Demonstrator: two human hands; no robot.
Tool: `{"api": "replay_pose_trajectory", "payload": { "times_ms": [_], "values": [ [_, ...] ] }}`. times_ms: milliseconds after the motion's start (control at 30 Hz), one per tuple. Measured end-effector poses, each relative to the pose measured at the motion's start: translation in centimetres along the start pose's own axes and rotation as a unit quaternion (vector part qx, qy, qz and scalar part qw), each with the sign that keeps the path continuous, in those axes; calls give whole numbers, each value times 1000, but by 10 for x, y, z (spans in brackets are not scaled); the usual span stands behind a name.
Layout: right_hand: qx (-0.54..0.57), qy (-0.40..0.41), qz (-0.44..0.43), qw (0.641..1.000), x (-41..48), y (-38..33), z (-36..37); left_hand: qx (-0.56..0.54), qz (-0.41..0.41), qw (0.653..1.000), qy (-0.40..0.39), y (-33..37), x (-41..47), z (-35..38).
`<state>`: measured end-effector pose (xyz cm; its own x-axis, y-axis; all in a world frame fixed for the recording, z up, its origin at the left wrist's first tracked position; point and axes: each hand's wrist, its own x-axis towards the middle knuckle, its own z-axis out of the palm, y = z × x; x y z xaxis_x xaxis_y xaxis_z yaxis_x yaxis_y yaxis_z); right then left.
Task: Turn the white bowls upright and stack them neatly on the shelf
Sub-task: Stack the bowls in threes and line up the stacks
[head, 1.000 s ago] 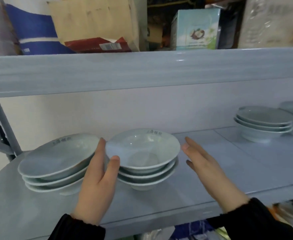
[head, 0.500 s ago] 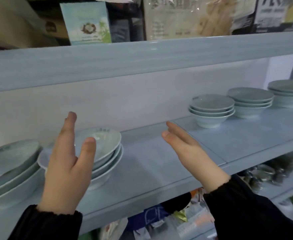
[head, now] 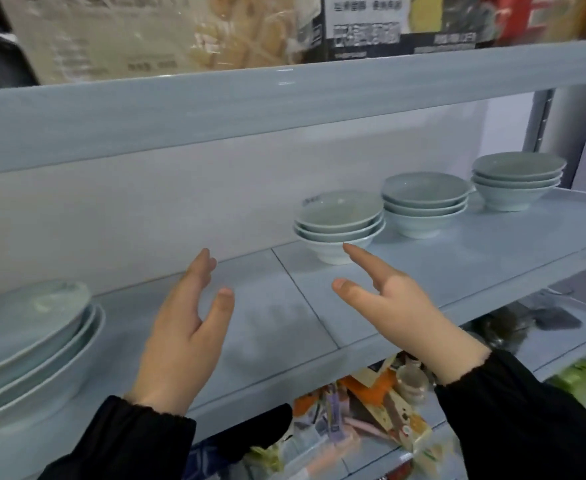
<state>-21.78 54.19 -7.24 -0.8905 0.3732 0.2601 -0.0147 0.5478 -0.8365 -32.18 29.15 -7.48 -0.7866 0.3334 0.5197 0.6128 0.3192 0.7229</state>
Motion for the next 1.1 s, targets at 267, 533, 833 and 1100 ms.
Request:
{"api": "replay_pose_trajectory", "payload": {
  "times_ms": [267,533,833,1100],
  "values": [
    [-122,-14,-5,992,17,37,-48,78,-36,994,-65,-3,28,62],
    [-187,20,9,982,47,65,-59,79,-61,991,-89,-26,80,89],
    [-87,114,73,987,113,80,-62,64,-70,989,-110,-39,140,100],
    [72,155,64,983,172,86,-65,91,-64,987,-114,-48,152,95]
  ]
}}
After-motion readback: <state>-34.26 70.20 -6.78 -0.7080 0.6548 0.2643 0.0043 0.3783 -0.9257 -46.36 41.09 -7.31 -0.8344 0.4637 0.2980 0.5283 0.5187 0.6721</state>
